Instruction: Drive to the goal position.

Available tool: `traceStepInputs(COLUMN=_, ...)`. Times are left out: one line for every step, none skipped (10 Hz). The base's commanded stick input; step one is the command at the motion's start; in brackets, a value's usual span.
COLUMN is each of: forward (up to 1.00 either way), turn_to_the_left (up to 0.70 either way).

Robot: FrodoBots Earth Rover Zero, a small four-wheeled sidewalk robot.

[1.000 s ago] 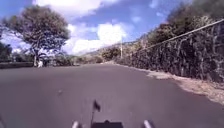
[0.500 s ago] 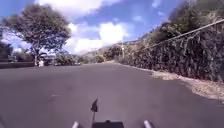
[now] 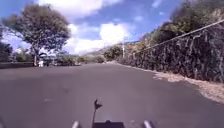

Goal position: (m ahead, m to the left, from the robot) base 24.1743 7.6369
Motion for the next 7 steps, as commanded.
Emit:
traceStepInputs(forward=0.63, turn_to_the_left=-0.06)
traceStepInputs(forward=0.63, turn_to_the_left=-0.03)
traceStepInputs(forward=0.63, turn_to_the_left=-0.02)
traceStepInputs(forward=0.63, turn_to_the_left=0.00)
traceStepInputs(forward=0.63, turn_to_the_left=0.00)
traceStepInputs(forward=0.63, turn_to_the_left=0.00)
traceStepInputs(forward=0.63, turn_to_the_left=0.00)
